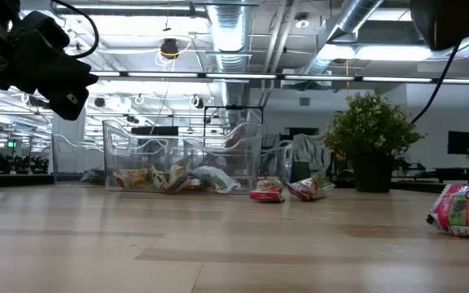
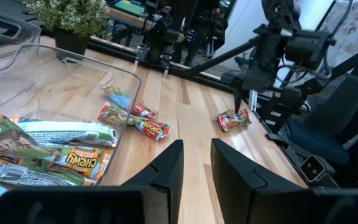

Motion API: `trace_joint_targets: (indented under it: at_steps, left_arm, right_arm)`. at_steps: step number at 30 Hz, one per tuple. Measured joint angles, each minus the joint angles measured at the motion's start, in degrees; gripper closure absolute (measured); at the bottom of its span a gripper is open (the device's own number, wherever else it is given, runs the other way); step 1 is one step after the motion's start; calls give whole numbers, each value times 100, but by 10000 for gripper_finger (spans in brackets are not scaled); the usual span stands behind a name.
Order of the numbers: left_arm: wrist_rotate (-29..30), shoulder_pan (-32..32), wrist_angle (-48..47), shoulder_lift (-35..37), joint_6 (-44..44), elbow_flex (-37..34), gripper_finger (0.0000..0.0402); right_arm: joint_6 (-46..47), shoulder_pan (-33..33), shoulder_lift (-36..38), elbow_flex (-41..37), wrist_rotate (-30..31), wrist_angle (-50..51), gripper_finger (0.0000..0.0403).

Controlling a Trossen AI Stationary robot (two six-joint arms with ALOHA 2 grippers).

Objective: Pick and place Granola Bars by type
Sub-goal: Put the red granola bar into the top right transparent bin

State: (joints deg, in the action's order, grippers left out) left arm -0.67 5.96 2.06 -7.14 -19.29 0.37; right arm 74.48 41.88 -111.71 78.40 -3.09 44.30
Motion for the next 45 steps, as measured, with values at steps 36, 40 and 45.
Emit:
trace_joint_targets:
  at_steps: [36, 40, 45]
  left_arm:
    - [0, 0, 1, 0, 0, -1, 328]
    - [-2, 0, 1, 0, 0, -1, 328]
    - [0, 0, 1, 0, 0, 0, 328]
  right_arm:
    - [-303, -198, -390, -36, 46, -283, 228]
    - [-419, -273, -390, -36, 42, -288, 266]
    - [-461, -387, -390, -36, 46, -302, 311]
